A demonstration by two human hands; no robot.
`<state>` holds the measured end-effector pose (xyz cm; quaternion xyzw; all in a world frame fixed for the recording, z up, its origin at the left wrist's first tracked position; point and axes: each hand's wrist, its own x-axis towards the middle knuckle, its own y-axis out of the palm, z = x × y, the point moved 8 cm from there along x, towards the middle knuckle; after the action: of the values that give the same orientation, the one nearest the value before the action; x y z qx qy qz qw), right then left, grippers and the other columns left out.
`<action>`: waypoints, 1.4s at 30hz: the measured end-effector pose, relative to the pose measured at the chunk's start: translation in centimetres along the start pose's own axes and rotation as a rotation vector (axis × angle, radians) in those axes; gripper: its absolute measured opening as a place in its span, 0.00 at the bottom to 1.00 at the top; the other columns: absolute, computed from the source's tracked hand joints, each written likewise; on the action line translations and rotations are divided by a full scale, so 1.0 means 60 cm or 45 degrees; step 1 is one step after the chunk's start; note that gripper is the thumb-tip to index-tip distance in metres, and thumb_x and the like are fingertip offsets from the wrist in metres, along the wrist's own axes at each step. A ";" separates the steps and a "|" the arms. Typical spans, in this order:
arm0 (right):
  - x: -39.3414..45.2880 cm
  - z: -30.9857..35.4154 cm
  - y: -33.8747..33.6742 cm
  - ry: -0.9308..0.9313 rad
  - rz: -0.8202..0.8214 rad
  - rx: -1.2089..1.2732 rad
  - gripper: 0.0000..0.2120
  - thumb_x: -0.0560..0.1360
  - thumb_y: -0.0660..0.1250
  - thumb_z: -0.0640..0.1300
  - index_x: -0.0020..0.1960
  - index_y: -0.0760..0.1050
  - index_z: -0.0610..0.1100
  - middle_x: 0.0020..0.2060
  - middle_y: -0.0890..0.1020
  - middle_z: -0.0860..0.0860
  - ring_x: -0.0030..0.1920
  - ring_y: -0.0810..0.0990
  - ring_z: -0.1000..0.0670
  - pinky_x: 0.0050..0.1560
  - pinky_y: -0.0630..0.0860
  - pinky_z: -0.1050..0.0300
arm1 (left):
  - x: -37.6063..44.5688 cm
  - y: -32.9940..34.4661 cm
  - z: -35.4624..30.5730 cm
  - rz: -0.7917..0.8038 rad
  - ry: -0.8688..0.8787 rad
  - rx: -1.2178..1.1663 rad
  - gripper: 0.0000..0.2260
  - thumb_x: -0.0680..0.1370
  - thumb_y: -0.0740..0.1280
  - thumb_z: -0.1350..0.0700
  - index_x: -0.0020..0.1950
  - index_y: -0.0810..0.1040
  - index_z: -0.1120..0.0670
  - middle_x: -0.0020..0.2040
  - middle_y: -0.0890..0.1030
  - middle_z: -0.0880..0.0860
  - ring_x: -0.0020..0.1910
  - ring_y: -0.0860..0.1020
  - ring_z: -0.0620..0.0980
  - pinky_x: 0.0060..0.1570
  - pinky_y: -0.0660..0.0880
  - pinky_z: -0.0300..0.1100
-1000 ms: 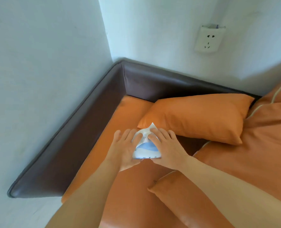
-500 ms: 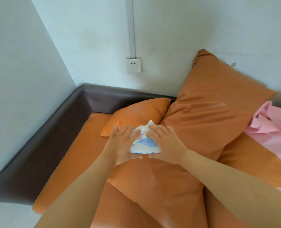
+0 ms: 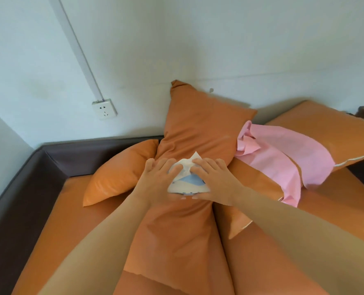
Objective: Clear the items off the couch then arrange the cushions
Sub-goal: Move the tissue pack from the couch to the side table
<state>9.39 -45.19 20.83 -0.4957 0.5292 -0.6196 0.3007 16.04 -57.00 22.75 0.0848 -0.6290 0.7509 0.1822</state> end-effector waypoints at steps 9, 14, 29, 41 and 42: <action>-0.116 -0.150 -0.086 0.115 -0.047 -0.085 0.30 0.68 0.63 0.67 0.59 0.73 0.46 0.63 0.75 0.45 0.58 0.75 0.42 0.50 0.71 0.45 | 0.145 -0.030 -0.149 -0.089 0.132 0.001 0.33 0.64 0.67 0.28 0.57 0.72 0.51 0.54 0.77 0.50 0.50 0.75 0.52 0.47 0.59 0.49; -0.212 -0.257 -0.119 0.169 -0.002 -0.096 0.33 0.67 0.70 0.65 0.63 0.69 0.47 0.65 0.73 0.44 0.60 0.75 0.40 0.54 0.71 0.43 | 0.227 -0.040 -0.269 -0.103 0.153 0.024 0.33 0.64 0.67 0.29 0.58 0.74 0.52 0.54 0.77 0.51 0.50 0.76 0.52 0.46 0.59 0.49; -0.515 -0.601 -0.244 0.325 0.052 -0.174 0.30 0.68 0.69 0.62 0.63 0.72 0.45 0.67 0.72 0.45 0.62 0.73 0.39 0.55 0.70 0.41 | 0.528 -0.041 -0.642 -0.162 0.277 -0.044 0.37 0.60 0.73 0.32 0.61 0.72 0.51 0.57 0.77 0.51 0.53 0.76 0.53 0.49 0.60 0.50; -0.627 -0.877 -0.283 0.520 0.123 -0.157 0.31 0.69 0.71 0.60 0.66 0.69 0.46 0.68 0.70 0.46 0.65 0.70 0.41 0.59 0.67 0.41 | 0.785 0.014 -0.814 -0.170 0.375 -0.158 0.31 0.66 0.68 0.31 0.60 0.72 0.51 0.57 0.76 0.50 0.53 0.75 0.52 0.50 0.59 0.49; -0.640 -0.899 -0.286 0.533 0.125 -0.158 0.32 0.69 0.71 0.60 0.66 0.69 0.46 0.69 0.69 0.47 0.66 0.69 0.42 0.60 0.66 0.42 | 0.804 0.016 -0.831 -0.166 0.379 -0.172 0.32 0.66 0.69 0.31 0.60 0.71 0.51 0.57 0.76 0.49 0.53 0.76 0.52 0.49 0.58 0.49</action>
<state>-25.74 12.98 28.60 -0.3475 0.6406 -0.6598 0.1830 -23.60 -0.41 29.42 0.0008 -0.6373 0.6979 0.3268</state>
